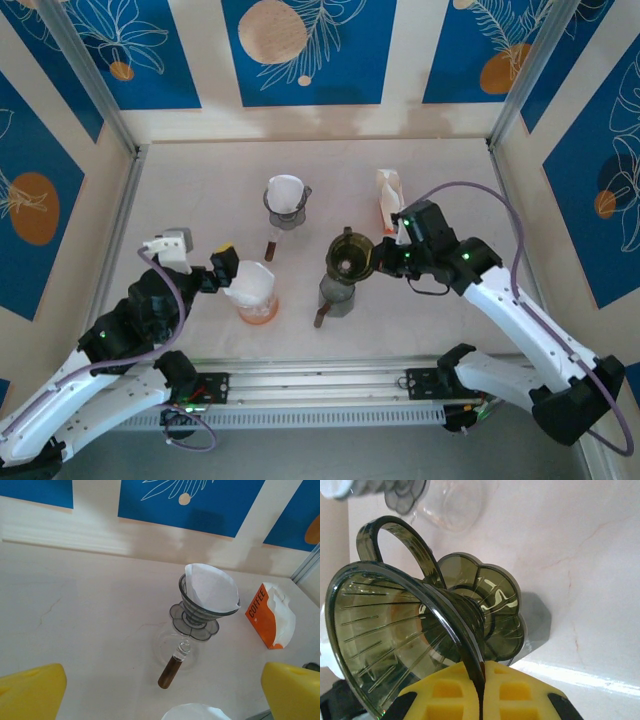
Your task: Place the coffee filter in the dripper
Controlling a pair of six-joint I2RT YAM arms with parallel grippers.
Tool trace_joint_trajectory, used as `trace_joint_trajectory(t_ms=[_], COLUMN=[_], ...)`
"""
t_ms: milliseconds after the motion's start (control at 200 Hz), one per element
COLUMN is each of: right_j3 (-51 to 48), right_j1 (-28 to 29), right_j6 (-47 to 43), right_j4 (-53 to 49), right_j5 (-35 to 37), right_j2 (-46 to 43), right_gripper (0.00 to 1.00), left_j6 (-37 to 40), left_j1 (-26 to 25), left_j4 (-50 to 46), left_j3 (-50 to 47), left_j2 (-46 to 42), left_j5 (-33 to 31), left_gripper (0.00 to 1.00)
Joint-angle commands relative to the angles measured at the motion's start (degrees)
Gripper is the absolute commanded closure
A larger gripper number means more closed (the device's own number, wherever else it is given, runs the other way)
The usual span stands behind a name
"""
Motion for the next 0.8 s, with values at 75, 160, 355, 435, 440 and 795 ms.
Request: trace_joint_trajectory(t_ms=[75, 160, 355, 435, 440, 795], right_j3=[2.4, 2.6, 2.4, 2.6, 2.6, 4.4], right_j1=[3.1, 3.9, 5.3, 5.8, 5.8, 6.1], right_j6=[0.4, 0.6, 1.1, 1.2, 1.2, 0.2], right_j4=[-4.2, -4.2, -3.5, -3.4, -3.4, -5.1], right_j5=[-1.8, -1.3, -0.1, -0.1, 0.0, 1.0], right_j2=[4.3, 5.4, 6.1, 6.7, 6.7, 9.6], right_gripper=[1.00, 1.00, 1.00, 1.00, 1.00, 0.99], left_j6=[-1.2, -1.2, -1.1, -1.0, -1.0, -0.9], left_j1=[0.5, 0.5, 0.5, 0.4, 0.4, 0.5], left_j4=[0.9, 0.7, 0.7, 0.9, 0.9, 0.8], left_j3=[-0.9, -0.9, -1.2, -1.3, -1.3, -1.5], left_j2=[-1.5, -1.3, -1.6, -1.6, -1.6, -1.7], left_j5=[-0.8, -0.7, -1.1, -1.2, -1.2, -1.3], left_gripper=[0.00, 0.00, 0.00, 0.00, 0.00, 0.00])
